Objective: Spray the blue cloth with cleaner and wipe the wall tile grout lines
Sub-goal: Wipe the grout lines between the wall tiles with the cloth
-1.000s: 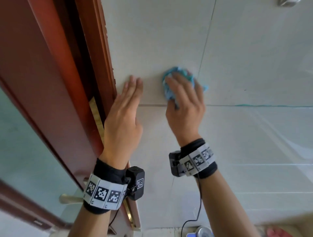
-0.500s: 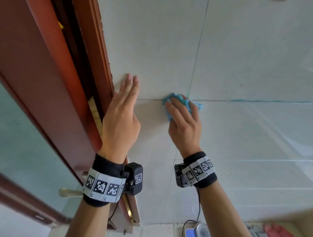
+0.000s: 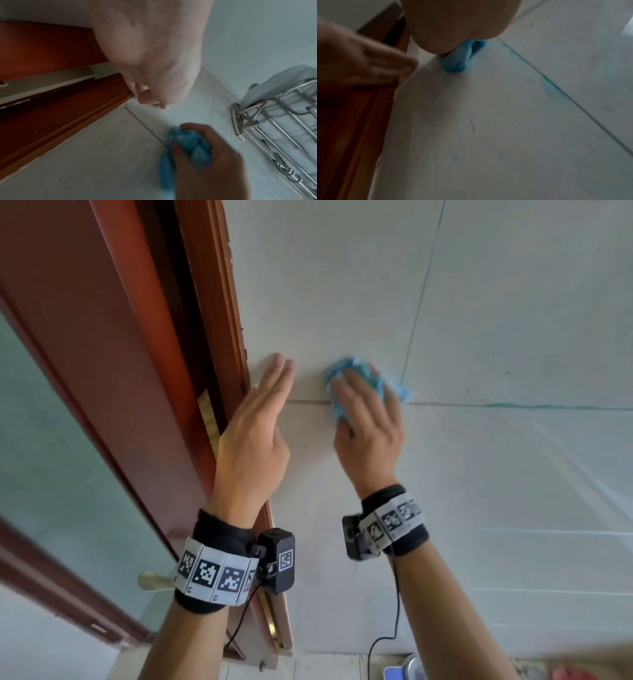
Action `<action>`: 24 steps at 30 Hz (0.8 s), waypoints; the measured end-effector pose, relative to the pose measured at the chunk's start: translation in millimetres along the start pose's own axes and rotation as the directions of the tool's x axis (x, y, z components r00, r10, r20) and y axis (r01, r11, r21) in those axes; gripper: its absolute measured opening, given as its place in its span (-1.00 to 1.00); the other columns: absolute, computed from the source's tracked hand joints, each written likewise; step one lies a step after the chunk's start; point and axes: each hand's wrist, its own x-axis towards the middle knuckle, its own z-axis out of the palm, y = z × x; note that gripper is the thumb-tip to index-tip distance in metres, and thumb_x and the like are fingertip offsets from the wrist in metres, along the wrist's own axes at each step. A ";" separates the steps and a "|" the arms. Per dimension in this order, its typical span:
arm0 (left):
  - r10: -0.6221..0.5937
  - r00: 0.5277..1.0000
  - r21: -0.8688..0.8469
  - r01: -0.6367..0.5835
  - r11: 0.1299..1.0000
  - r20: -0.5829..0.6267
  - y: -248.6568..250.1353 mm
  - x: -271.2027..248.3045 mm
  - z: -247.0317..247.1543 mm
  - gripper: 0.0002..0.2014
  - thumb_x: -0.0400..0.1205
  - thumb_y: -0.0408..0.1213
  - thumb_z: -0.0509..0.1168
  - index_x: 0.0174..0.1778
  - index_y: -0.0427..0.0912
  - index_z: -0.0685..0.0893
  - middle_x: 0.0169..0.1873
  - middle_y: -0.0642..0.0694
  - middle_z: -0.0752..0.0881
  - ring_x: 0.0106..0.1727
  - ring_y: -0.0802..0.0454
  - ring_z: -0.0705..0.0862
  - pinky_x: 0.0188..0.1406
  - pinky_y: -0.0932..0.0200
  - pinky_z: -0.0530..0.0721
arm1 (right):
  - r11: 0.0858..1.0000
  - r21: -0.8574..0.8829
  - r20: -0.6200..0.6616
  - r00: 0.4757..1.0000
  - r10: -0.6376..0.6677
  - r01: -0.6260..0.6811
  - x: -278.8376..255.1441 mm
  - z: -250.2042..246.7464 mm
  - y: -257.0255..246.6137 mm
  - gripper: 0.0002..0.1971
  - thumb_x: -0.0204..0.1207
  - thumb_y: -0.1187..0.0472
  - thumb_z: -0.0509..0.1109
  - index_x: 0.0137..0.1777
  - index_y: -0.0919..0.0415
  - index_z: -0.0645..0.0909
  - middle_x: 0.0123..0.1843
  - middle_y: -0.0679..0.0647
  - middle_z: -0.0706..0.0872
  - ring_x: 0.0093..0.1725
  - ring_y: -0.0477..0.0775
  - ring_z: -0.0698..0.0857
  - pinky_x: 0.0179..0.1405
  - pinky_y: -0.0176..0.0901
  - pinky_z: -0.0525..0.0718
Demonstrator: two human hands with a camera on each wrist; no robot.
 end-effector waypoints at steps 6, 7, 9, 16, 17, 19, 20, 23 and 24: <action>-0.006 1.000 0.023 0.005 1.000 0.027 0.5 -0.7 1.0 -0.10 0.58 -0.72 0.06 0.84 0.01 0.18 0.82 0.11 0.15 0.79 0.27 0.13 0.68 -0.08 0.46 | 0.948 0.104 0.337 0.886 -0.317 0.300 -83.0 5.8 -2.1 -0.64 0.74 0.49 0.31 0.37 0.19 0.79 0.42 0.06 0.79 0.51 0.24 0.66 0.42 0.06 0.70; -0.005 1.000 0.026 0.004 1.000 0.024 0.7 -1.2 1.1 -0.10 0.57 -0.72 0.06 0.84 0.01 0.18 0.82 0.10 0.15 0.79 0.26 0.13 0.68 -0.09 0.46 | 0.941 0.117 0.356 0.871 -0.338 0.317 -82.1 2.1 -1.1 -0.64 0.78 0.47 0.25 0.37 0.20 0.80 0.40 0.05 0.80 0.49 0.23 0.65 0.38 0.05 0.71; -0.006 1.000 0.026 0.006 1.000 0.014 0.9 -1.4 1.5 -0.11 0.57 -0.72 0.06 0.84 0.00 0.21 0.82 0.09 0.17 0.79 0.25 0.15 0.69 -0.09 0.43 | 0.936 0.113 0.360 0.864 -0.351 0.333 -69.9 -6.1 2.7 -0.63 0.79 0.47 0.22 0.41 0.23 0.77 0.43 0.09 0.78 0.49 0.27 0.65 0.38 0.12 0.73; -0.013 0.999 0.043 0.012 0.999 0.036 -0.4 -2.7 4.3 -0.10 0.62 -0.72 0.08 0.85 0.06 0.15 0.83 0.13 0.09 0.78 0.30 0.05 0.72 -0.08 0.43 | 1.000 -0.015 -0.099 0.995 -0.006 0.005 20.0 -28.8 22.1 -0.70 0.55 0.61 0.51 0.22 0.38 0.83 0.30 0.24 0.82 0.45 0.34 0.65 0.42 0.29 0.68; -0.010 0.999 0.038 0.009 0.999 0.033 -0.4 -2.5 5.1 -0.12 0.64 -0.71 0.08 0.85 0.05 0.15 0.83 0.11 0.10 0.79 0.29 0.05 0.73 -0.09 0.41 | 0.999 -0.030 -0.103 0.994 0.031 -0.035 20.0 -26.7 24.6 -0.68 0.54 0.62 0.51 0.22 0.36 0.83 0.30 0.21 0.83 0.44 0.35 0.66 0.42 0.27 0.68; -0.015 0.999 0.039 0.014 0.999 0.031 0.4 -2.5 6.4 -0.15 0.66 -0.70 0.07 0.85 0.03 0.15 0.83 0.10 0.10 0.78 0.30 0.03 0.76 -0.08 0.35 | 0.998 -0.049 -0.081 0.996 0.043 -0.047 4.6 -22.2 25.6 -0.69 0.58 0.60 0.44 0.22 0.35 0.83 0.30 0.21 0.82 0.42 0.38 0.70 0.48 0.21 0.66; -0.020 0.999 0.043 0.019 0.999 0.028 0.9 -2.6 7.0 -0.16 0.67 -0.70 0.08 0.85 0.03 0.15 0.83 0.09 0.10 0.77 0.31 0.02 0.76 -0.07 0.34 | 0.999 -0.048 -0.061 0.998 0.022 -0.025 -8.8 -20.3 23.3 -0.71 0.63 0.56 0.37 0.22 0.36 0.83 0.30 0.22 0.82 0.42 0.38 0.72 0.52 0.17 0.63; -0.011 1.000 0.054 0.010 0.999 0.013 2.2 -2.6 8.3 -0.17 0.65 -0.70 0.08 0.84 -0.02 0.18 0.83 0.03 0.13 0.81 0.19 0.09 0.75 -0.10 0.35 | 0.998 -0.028 0.081 0.995 -0.049 0.051 -58.6 -15.1 13.8 -0.68 0.69 0.52 0.27 0.24 0.35 0.83 0.36 0.22 0.80 0.46 0.34 0.71 0.63 0.05 0.52; -0.007 1.000 0.054 0.007 0.998 0.010 2.9 -2.5 8.9 -0.17 0.65 -0.70 0.08 0.84 -0.03 0.18 0.83 0.02 0.14 0.81 0.15 0.11 0.74 -0.12 0.38 | 0.996 -0.020 0.163 0.983 -0.082 0.086 -75.9 -14.2 11.7 -0.67 0.68 0.53 0.29 0.27 0.34 0.82 0.40 0.20 0.78 0.50 0.33 0.68 0.64 0.05 0.52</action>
